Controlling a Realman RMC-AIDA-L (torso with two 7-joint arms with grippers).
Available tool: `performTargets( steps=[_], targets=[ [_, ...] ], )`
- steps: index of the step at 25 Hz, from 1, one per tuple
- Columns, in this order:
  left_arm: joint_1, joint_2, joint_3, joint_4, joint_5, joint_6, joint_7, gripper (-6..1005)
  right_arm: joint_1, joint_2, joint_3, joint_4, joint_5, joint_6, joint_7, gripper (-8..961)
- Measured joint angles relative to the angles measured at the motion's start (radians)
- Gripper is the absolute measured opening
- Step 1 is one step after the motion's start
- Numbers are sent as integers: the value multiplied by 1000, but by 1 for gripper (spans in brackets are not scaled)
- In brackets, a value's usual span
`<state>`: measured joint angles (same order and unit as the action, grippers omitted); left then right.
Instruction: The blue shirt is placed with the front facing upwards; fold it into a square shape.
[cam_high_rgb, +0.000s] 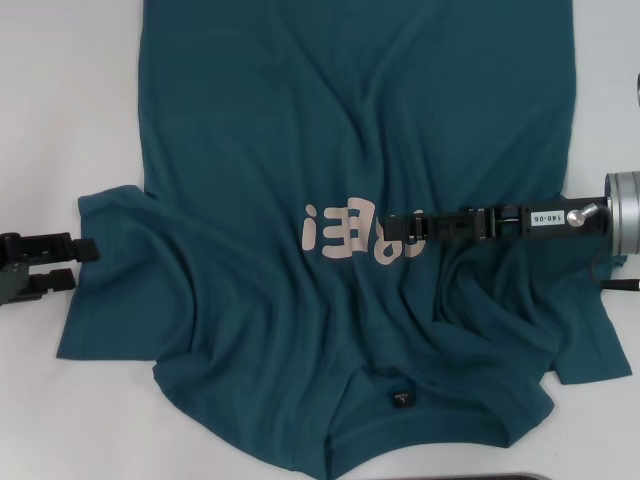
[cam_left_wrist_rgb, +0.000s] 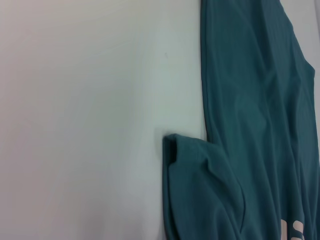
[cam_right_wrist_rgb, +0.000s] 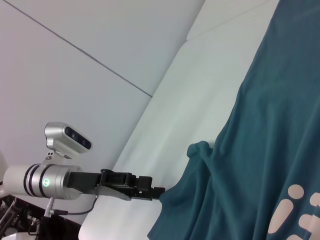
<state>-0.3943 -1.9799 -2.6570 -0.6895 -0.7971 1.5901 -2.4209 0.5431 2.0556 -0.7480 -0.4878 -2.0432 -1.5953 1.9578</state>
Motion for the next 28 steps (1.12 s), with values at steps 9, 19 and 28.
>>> performTargets(
  steps=[9, 19, 28],
  targets=[
    [-5, 0, 5, 7, 0, -5, -9, 686, 0, -2, 1, 0, 0, 0, 6, 867],
    [-5, 0, 6, 8, 0, -14, -13, 687, -4, -4, 9, 1, 2, 0, 7, 866],
    [-3, -1, 6, 8, 15, -21, -26, 686, -3, -5, 10, 4, 2, 0, 7, 866]
  ],
)
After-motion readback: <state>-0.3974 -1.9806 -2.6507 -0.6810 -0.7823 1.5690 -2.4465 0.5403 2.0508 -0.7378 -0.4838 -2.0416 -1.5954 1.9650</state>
